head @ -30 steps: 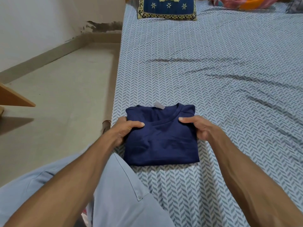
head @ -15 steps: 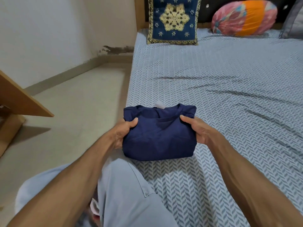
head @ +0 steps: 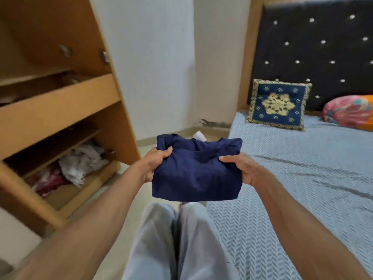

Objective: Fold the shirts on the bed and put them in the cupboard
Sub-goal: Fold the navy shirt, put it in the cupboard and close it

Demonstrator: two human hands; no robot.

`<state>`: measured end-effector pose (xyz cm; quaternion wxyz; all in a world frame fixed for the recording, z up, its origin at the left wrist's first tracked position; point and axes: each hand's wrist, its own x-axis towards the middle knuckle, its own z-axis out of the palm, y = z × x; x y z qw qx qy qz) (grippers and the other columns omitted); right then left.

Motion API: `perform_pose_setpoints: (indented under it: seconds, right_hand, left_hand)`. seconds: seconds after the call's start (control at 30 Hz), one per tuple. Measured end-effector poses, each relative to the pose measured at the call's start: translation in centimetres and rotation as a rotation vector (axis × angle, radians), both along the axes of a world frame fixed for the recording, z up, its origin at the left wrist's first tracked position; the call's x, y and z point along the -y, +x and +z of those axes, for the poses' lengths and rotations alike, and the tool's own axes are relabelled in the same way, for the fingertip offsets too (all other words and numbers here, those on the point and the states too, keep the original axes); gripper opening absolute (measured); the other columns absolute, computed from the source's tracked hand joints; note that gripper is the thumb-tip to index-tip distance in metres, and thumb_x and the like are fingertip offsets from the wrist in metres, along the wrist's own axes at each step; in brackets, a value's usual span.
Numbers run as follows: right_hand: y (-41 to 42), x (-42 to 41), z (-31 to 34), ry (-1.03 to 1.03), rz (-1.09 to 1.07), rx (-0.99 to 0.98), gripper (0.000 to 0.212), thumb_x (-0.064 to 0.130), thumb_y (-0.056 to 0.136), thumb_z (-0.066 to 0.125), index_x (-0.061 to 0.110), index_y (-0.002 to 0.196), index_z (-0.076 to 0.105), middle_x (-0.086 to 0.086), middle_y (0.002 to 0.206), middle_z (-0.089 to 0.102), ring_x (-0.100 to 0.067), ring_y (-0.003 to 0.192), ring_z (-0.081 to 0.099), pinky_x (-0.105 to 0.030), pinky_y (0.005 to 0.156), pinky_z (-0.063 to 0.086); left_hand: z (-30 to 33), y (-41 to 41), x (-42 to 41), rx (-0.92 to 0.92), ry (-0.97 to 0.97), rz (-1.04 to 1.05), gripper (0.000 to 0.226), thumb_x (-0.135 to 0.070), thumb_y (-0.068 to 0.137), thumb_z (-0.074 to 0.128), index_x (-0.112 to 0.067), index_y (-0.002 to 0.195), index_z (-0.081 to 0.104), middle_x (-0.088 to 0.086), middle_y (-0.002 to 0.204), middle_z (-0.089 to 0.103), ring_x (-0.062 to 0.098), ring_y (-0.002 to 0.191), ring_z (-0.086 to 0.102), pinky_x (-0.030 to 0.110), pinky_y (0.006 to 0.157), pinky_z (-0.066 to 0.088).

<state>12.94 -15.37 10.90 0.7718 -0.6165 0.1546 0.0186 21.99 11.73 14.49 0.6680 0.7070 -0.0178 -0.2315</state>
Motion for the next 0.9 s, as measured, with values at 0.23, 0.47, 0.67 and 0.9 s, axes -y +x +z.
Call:
perform_pose_setpoints:
  seconds: [0.23, 0.47, 0.67, 0.9]
  right_hand:
    - [3.3, -7.2, 5.6, -0.050, 0.056, 0.084, 0.033, 0.000, 0.086, 0.074, 0.002, 0.118, 0.068, -0.019, 0.107, 0.076, -0.036, 0.103, 0.073, -0.046, 0.086, 0.060]
    - [5.0, -10.2, 8.6, -0.068, 0.100, 0.133, 0.033, 0.002, 0.088, 0.072, 0.005, 0.121, 0.067, -0.017, 0.107, 0.076, -0.030, 0.098, 0.075, -0.042, 0.083, 0.061]
    - [7.2, -10.8, 9.8, -0.068, 0.089, 0.122, 0.033, 0.003, 0.088, 0.073, 0.005, 0.121, 0.067, -0.016, 0.105, 0.077, -0.030, 0.096, 0.076, -0.042, 0.082, 0.060]
    - [11.2, -11.2, 10.3, -0.053, 0.078, 0.094, 0.033, 0.003, 0.089, 0.073, 0.005, 0.121, 0.067, -0.016, 0.105, 0.077, -0.031, 0.093, 0.076, -0.040, 0.075, 0.061]
  left_hand:
    - [4.1, -0.2, -7.7, 0.121, -0.063, 0.138, 0.023, -0.024, 0.103, 0.057, -0.012, 0.122, 0.062, 0.013, 0.116, 0.070, 0.027, 0.101, 0.069, 0.038, 0.077, 0.056]
    - [5.2, 1.2, -11.4, 0.155, -0.127, 0.204, 0.029, -0.025, 0.102, 0.058, -0.012, 0.128, 0.062, 0.016, 0.121, 0.070, 0.033, 0.108, 0.070, 0.048, 0.097, 0.055]
    - [5.7, 3.5, -12.2, 0.147, -0.183, 0.205, 0.030, -0.025, 0.101, 0.060, -0.012, 0.128, 0.062, 0.016, 0.120, 0.071, 0.034, 0.108, 0.070, 0.051, 0.099, 0.054]
    - [5.2, 8.2, -12.5, 0.093, -0.213, 0.187, 0.030, -0.026, 0.102, 0.058, -0.012, 0.128, 0.063, 0.016, 0.120, 0.071, 0.035, 0.108, 0.070, 0.048, 0.093, 0.056]
